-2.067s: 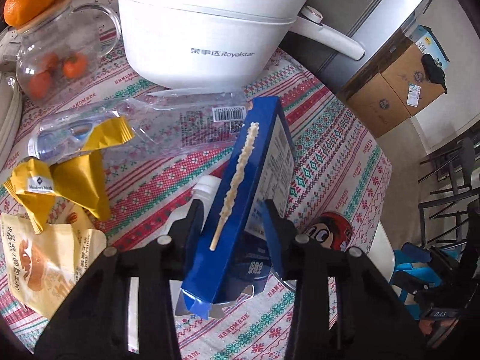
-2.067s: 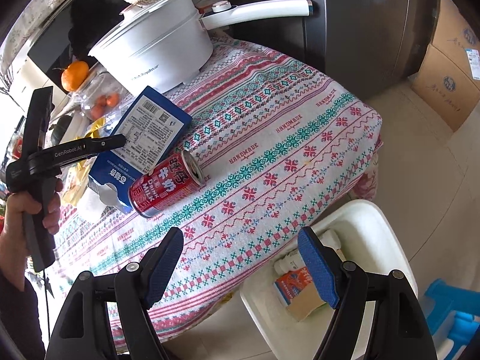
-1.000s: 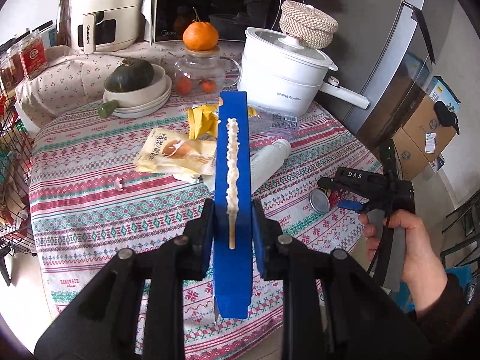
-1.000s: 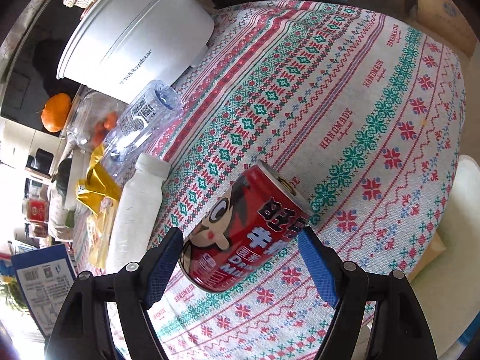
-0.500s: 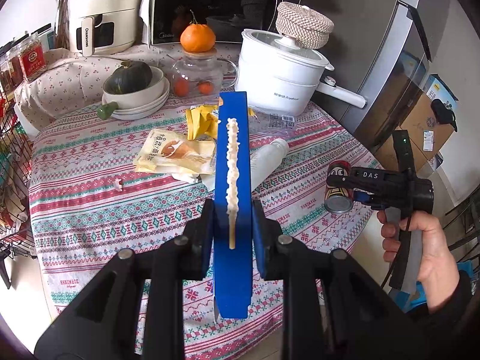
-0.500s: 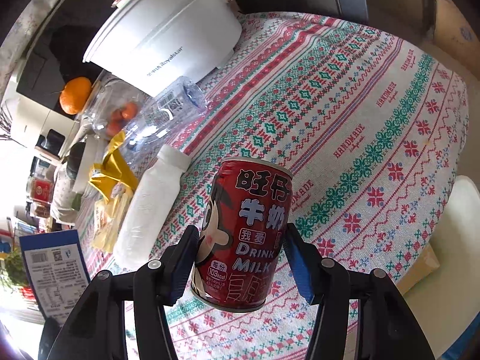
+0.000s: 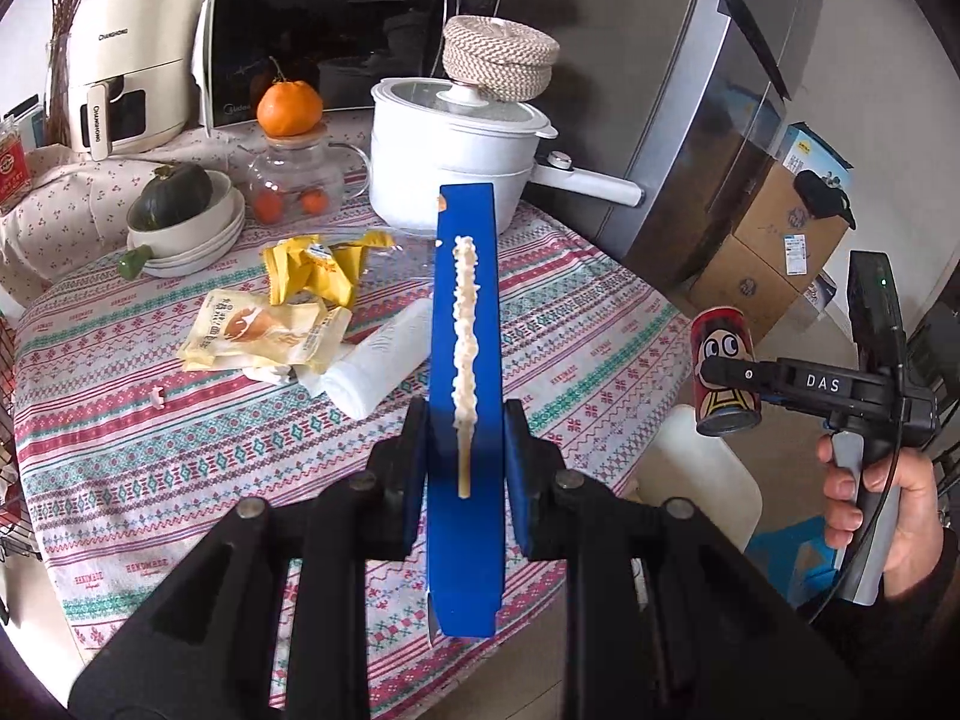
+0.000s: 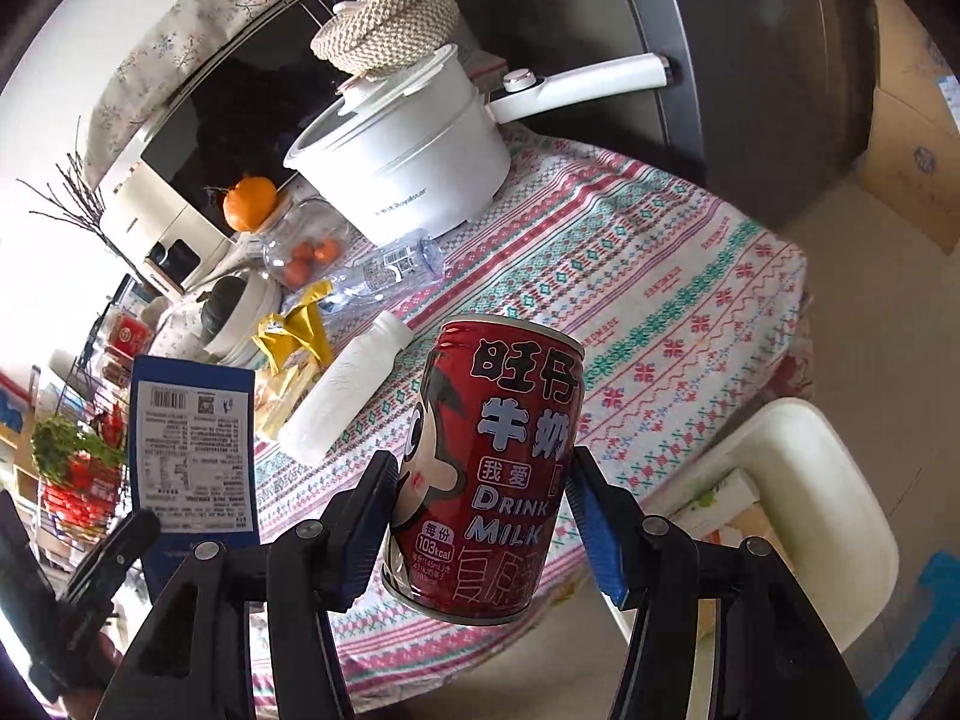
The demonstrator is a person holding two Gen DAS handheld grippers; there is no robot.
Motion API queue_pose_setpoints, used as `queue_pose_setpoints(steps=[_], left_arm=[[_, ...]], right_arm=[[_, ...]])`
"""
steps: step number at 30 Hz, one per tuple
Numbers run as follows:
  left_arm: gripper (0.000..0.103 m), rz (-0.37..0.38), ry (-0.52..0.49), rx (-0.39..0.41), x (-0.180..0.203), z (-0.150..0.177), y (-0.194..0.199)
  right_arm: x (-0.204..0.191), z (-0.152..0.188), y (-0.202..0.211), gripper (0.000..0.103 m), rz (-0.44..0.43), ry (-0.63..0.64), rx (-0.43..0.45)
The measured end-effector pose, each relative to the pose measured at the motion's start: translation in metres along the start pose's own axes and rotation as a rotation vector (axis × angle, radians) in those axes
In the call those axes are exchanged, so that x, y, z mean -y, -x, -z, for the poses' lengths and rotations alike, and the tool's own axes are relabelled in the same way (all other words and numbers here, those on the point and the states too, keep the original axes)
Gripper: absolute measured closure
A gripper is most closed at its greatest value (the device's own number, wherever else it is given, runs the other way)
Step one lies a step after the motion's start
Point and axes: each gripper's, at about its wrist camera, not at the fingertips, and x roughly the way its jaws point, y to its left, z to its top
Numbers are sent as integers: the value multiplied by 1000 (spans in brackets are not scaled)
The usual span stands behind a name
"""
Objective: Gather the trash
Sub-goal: 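Carry the blue box and red can to the bin and release the box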
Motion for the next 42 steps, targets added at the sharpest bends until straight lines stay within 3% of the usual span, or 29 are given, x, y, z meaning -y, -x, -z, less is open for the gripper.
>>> queue_pose_setpoints(steps=[15,23,35,36,38,42], left_arm=[[78,247,-199,-60,139,24,-63],[78,244,-294,-106,186,51,-114],[75,231,-334,-91,196,67,-140],[73,221,-330,-84,195,65,-138],[49,203,-321,-76,192,63,-134],[39,160,-304,-62,184,56,-121]], right_arm=[[122,35,59,45,163,-123,33],[171,49,68,45,213,-178,2],[178,50,64,44,234,-167,-24],[176,51,63,44,234,-164,-26],[173,51,61,44,233,-158,-30],[168,49,56,44,236,-141,-39]])
